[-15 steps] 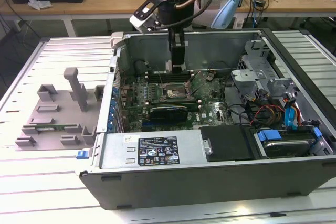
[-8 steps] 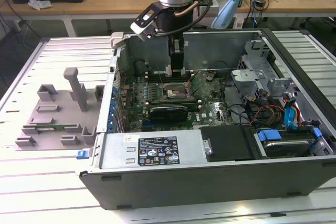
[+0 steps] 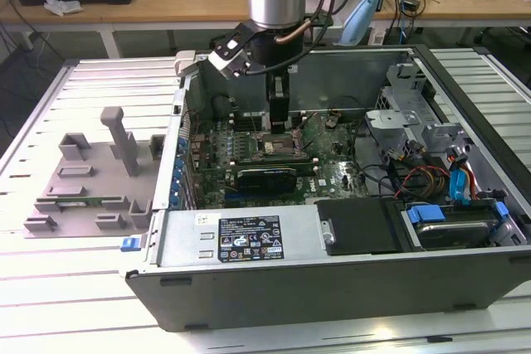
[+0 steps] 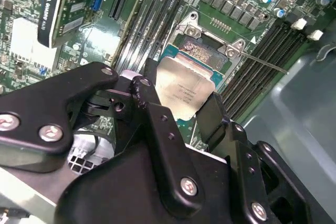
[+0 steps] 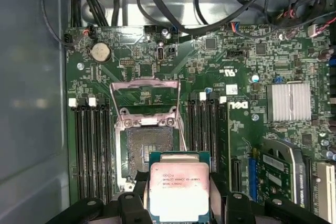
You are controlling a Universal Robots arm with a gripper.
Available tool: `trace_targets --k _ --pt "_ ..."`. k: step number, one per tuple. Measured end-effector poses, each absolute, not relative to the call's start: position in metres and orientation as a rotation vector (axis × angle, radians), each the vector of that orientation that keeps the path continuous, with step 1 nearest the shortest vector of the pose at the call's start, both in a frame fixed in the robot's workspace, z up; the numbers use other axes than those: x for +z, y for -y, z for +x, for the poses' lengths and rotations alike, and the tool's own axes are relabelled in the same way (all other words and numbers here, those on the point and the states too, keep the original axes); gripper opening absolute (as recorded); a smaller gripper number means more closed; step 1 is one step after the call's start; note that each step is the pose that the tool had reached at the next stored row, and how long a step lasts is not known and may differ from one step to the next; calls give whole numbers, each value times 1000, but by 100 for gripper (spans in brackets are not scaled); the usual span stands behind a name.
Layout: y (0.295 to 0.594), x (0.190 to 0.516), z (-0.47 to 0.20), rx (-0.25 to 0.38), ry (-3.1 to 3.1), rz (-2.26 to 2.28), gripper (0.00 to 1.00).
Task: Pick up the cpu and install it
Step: 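Place the cpu into insertion slot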
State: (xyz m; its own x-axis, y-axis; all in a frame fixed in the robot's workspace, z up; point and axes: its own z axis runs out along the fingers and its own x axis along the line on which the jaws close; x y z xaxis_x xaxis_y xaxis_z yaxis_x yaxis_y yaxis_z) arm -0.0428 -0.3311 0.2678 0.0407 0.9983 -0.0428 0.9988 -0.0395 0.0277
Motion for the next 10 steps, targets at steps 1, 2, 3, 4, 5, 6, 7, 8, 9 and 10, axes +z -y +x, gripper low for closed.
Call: trace_targets --k 1,2,3,4,5,6,7,8,9,10 --pt "331 265 -43 -18 -2142 2230 55" --pt "331 263 -43 -18 -2142 2230 55" --pt "331 254 -42 -18 -2143 2229 55" --pt "330 250 -42 -18 -2147 2225 55" --pt "329 246 -42 -18 -2150 2222 55" --pt "329 246 -42 -18 -2150 2222 55" --pt "329 246 -42 -18 -2150 2222 55" --pt "329 246 -42 -18 -2150 2222 55" --pt "329 246 -42 -18 -2150 2222 55" --pt "329 245 -42 -17 -2150 2222 55"
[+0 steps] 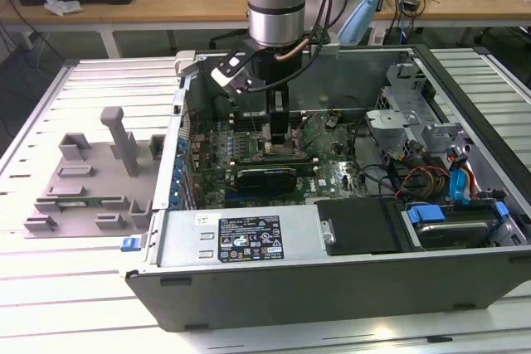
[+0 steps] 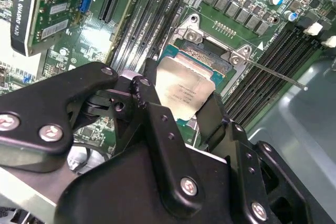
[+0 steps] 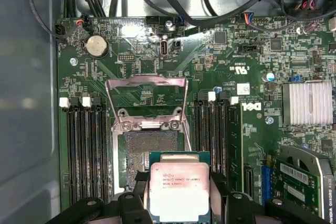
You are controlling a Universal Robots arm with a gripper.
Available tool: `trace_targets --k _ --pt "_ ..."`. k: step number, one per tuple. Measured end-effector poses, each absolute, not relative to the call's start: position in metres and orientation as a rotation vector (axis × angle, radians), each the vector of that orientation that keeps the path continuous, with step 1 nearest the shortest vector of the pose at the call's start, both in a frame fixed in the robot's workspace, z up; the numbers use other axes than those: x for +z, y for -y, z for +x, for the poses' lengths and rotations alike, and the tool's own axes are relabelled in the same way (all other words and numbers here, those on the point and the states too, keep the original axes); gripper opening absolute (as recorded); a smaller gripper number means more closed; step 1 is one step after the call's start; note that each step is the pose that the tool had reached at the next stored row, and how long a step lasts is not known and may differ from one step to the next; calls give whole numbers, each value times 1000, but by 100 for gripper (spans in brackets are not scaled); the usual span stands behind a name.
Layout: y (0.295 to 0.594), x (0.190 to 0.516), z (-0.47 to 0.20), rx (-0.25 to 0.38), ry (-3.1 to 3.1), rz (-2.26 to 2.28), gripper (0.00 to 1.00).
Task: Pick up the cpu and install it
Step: 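Place the cpu into insertion slot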
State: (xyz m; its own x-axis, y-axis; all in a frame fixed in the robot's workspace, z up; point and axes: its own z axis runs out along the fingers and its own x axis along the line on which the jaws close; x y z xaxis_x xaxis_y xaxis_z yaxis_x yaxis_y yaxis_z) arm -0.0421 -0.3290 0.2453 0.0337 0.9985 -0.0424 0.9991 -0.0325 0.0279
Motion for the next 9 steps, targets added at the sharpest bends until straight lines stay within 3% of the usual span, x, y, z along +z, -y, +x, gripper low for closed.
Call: trace_targets --k 9 --pt "323 227 -40 -17 -2185 2188 55"
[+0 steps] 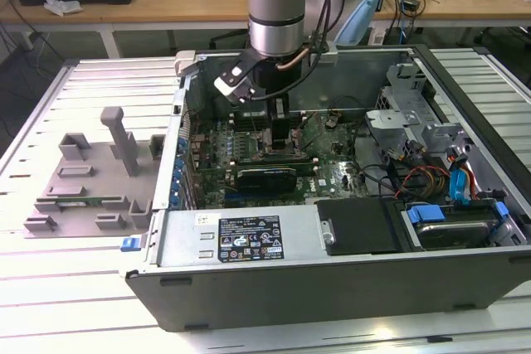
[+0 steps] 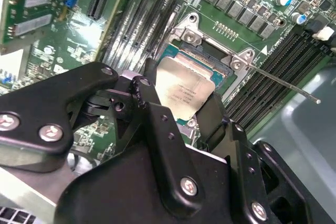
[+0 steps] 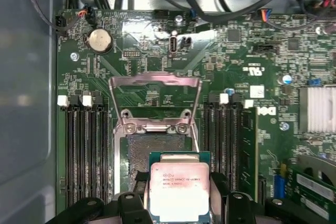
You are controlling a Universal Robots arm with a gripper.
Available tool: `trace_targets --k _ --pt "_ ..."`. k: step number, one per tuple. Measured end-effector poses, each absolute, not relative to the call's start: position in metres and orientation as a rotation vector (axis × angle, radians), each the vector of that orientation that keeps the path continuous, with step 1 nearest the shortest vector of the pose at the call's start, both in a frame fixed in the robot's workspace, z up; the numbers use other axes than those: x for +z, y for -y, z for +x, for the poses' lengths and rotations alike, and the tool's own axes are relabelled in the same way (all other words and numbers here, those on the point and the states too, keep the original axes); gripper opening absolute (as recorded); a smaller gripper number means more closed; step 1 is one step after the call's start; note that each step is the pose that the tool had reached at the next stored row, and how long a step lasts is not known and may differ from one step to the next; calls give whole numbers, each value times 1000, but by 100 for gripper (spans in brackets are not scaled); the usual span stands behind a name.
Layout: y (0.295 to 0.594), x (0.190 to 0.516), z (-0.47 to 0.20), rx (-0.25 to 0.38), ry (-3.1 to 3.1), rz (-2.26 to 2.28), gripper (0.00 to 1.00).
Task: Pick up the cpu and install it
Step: 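Place the cpu into insertion slot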
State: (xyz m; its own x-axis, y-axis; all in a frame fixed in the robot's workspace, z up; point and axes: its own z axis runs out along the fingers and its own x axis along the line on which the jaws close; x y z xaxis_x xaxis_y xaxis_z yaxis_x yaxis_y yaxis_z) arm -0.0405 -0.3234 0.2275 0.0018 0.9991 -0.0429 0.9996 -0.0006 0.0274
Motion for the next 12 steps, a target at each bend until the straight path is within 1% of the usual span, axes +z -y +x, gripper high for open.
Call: trace_targets --k 12 --pt "318 213 -36 -15 -2225 2147 55"
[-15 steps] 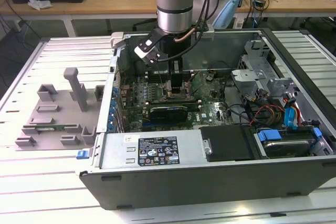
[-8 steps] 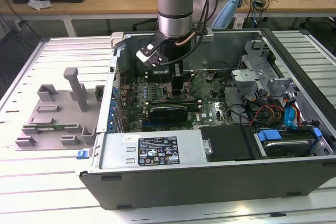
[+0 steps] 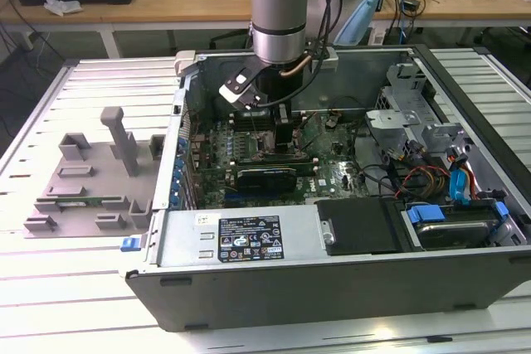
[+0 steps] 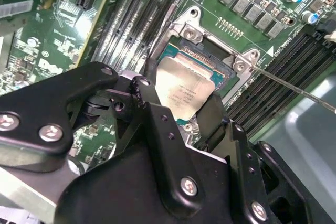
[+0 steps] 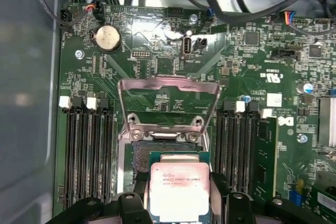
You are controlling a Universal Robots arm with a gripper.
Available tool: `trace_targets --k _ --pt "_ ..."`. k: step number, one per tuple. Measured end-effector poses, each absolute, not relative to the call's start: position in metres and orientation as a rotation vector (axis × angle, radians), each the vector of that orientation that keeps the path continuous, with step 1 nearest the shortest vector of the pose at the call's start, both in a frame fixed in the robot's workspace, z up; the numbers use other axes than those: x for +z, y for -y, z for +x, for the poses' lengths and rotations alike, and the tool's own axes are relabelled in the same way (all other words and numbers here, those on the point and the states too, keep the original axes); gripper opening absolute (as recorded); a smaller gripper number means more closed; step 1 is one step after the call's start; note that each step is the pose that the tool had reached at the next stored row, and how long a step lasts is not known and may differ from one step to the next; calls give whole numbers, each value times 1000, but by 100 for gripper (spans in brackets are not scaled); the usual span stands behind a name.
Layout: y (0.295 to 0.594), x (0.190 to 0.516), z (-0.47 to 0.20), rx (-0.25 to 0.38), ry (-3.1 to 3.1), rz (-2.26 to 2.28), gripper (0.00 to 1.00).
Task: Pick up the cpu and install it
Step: 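Place the cpu into insertion slot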
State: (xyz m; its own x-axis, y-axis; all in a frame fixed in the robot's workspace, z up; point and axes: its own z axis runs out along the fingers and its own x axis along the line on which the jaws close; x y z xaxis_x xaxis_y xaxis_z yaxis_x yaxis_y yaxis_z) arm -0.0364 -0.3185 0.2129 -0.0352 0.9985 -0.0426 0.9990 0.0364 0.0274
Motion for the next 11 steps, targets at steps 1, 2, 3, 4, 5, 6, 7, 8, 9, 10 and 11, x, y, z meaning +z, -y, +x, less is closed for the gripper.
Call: trace_targets --k 1,2,3,4,5,6,7,8,9,10,11 --pt "317 211 -36 -15 -2225 2147 55" --pt "315 209 -36 -16 -2225 2146 55" --pt "314 208 -37 -17 -2224 2146 55" --pt "311 206 -37 -24 -2221 2143 55" --pt "309 203 -37 -27 -2220 2141 55" --pt "307 202 -38 -30 -2218 2140 55" --pt "307 201 -39 -30 -2218 2140 55" --pt "307 201 -39 -30 -2218 2140 55" --pt "307 200 -39 -30 -2218 2141 55" --pt "307 200 -39 -30 -2215 2144 55" --pt "307 199 -39 -31 -2212 2147 55"
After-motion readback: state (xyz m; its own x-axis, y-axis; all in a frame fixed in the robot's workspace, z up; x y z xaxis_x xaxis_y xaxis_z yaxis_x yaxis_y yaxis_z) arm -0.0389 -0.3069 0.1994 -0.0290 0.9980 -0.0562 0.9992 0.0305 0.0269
